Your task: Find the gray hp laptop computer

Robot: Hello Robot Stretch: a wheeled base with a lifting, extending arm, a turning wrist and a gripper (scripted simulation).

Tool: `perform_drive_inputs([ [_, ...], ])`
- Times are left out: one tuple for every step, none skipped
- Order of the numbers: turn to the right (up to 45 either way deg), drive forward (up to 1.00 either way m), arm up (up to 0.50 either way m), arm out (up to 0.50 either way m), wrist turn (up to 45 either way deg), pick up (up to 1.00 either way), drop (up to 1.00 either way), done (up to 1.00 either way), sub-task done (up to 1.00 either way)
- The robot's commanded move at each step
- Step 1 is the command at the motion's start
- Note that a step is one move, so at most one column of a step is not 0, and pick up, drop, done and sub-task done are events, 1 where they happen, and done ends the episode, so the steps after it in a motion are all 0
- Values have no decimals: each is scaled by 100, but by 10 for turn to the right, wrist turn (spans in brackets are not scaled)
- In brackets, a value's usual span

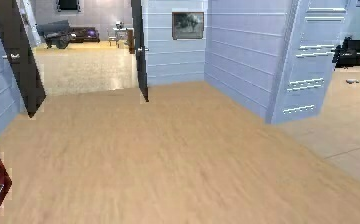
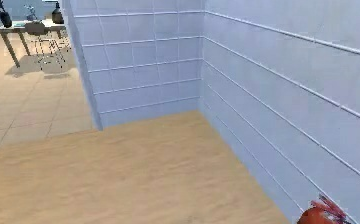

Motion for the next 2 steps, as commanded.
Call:
perform_drive_inputs([
  [-180, 0, 0, 0, 0, 0, 0, 0, 0],
  [0, 90, 0, 0, 0, 0, 0, 0, 0],
])
